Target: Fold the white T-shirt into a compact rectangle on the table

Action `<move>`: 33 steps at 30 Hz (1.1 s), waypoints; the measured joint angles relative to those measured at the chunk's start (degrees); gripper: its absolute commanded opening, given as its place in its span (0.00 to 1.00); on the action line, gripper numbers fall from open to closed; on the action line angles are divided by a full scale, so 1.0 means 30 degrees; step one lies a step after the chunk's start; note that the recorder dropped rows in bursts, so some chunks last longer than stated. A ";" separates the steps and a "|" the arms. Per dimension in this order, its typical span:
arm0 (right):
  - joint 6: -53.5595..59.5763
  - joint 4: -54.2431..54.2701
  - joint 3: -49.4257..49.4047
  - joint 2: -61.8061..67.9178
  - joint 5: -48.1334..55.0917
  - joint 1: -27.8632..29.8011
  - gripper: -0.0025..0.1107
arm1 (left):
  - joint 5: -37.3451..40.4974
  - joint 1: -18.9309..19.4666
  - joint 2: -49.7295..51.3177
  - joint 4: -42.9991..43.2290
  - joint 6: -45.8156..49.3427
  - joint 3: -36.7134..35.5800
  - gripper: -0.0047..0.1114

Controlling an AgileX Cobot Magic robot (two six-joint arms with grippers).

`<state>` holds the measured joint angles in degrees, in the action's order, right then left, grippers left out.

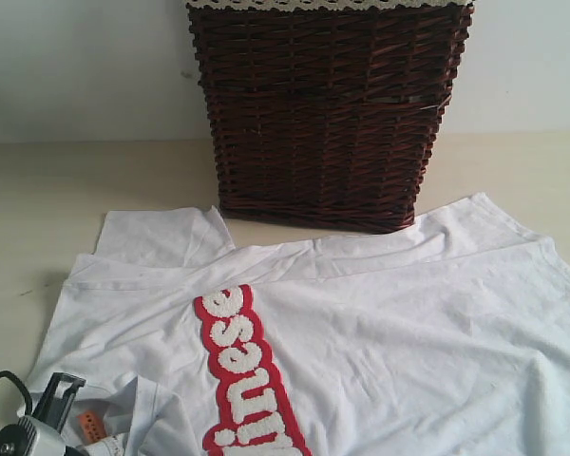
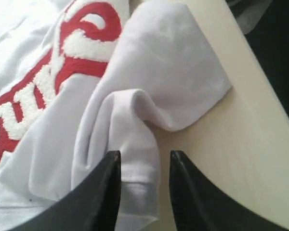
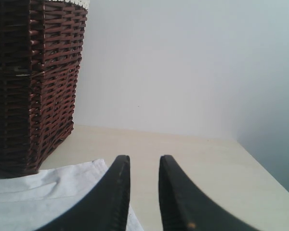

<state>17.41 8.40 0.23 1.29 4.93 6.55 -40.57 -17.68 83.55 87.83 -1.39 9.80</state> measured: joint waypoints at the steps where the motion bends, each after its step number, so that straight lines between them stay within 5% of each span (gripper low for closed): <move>1: 0.0000 0.0000 0.0000 0.0000 0.0000 0.0000 0.23 | 0.0098 0.0000 0.0130 -0.0093 0.0150 0.0000 0.34; 10: 0.0000 0.0000 0.0000 0.0000 0.0000 0.0000 0.23 | 0.0495 0.0000 0.1362 -0.0641 0.1243 0.0000 0.32; 16: 0.0000 0.0000 0.0000 0.0000 0.0000 0.0000 0.23 | 0.0495 0.0000 0.1479 -0.1398 0.1364 0.0000 0.06; 23: 0.0000 0.0000 0.0000 0.0000 0.0000 0.0000 0.23 | 0.0495 0.0000 0.1479 -0.1485 0.1395 0.0000 0.04; 26: 0.0000 0.0000 0.0000 0.0000 0.0000 0.0000 0.23 | 0.0460 0.0000 0.1479 -0.1373 0.1358 0.0000 0.14; 31: 0.0000 0.0000 0.0000 0.0000 0.0000 0.0000 0.23 | -0.1085 0.0000 0.1158 -0.0411 -0.0855 0.0000 0.49; 33: 0.0000 0.0000 0.0000 0.0000 0.0000 0.0000 0.23 | -0.1864 0.0000 0.1051 -0.0058 -0.1986 0.0000 0.52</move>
<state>17.41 8.40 0.23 1.29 4.93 6.55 -46.17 -17.68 86.70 87.66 -7.35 9.80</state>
